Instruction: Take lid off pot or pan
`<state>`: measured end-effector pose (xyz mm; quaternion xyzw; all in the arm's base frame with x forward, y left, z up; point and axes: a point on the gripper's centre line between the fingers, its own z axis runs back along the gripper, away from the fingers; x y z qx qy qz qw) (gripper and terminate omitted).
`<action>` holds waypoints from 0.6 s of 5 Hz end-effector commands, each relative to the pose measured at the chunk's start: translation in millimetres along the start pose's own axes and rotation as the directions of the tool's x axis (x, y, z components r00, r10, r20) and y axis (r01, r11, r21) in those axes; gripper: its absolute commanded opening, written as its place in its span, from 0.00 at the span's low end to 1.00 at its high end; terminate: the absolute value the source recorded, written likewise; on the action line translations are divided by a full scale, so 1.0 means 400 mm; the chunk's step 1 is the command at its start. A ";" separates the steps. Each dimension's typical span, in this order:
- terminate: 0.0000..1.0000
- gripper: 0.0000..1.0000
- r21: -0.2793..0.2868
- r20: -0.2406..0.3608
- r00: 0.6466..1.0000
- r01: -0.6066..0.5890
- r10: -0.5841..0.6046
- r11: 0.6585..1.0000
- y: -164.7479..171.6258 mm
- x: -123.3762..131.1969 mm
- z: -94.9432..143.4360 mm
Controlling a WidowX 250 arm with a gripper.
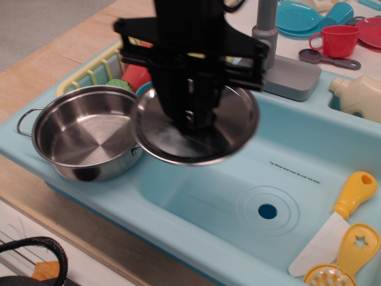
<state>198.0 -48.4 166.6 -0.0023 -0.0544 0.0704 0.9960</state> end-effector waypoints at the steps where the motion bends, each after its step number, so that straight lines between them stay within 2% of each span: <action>1: 0.00 0.00 -0.044 -0.033 0.995 0.092 -0.094 0.995 -0.049 0.031 -0.049; 3: 0.00 0.00 -0.103 -0.077 0.990 0.110 -0.118 0.989 -0.029 0.061 -0.129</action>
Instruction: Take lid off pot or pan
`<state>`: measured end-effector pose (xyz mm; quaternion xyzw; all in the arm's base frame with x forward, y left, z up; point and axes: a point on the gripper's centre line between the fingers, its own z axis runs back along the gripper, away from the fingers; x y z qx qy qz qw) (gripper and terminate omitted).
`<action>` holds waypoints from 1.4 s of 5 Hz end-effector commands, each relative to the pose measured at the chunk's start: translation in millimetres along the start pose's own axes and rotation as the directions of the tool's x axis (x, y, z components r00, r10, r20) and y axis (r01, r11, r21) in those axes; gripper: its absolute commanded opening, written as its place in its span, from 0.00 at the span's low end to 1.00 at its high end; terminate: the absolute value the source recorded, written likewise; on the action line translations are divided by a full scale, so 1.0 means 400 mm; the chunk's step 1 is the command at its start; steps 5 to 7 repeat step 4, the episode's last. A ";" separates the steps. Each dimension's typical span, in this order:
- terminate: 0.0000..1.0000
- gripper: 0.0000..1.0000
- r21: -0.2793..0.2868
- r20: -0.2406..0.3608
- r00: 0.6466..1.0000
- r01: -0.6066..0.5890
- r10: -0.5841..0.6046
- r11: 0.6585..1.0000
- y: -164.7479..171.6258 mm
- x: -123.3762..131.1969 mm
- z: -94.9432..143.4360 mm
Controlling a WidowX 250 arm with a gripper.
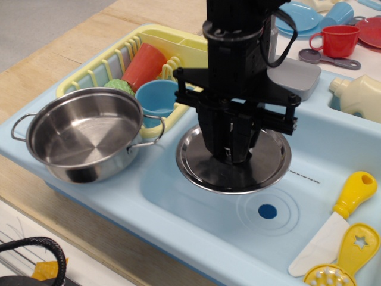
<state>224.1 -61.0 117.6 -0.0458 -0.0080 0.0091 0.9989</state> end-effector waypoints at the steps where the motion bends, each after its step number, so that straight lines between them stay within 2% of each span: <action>1: 0.00 0.00 -0.023 0.033 0.999 -0.007 0.007 1.000 0.031 0.007 -0.008; 2: 0.00 1.00 -0.079 0.059 0.997 0.048 -0.044 0.996 0.050 0.013 -0.038; 3: 0.00 1.00 -0.079 0.059 0.997 0.048 -0.044 0.996 0.050 0.013 -0.038; 4: 1.00 1.00 -0.079 0.059 0.997 0.048 -0.044 0.996 0.050 0.013 -0.038; 7: 1.00 1.00 -0.079 0.059 0.997 0.048 -0.044 0.996 0.050 0.013 -0.038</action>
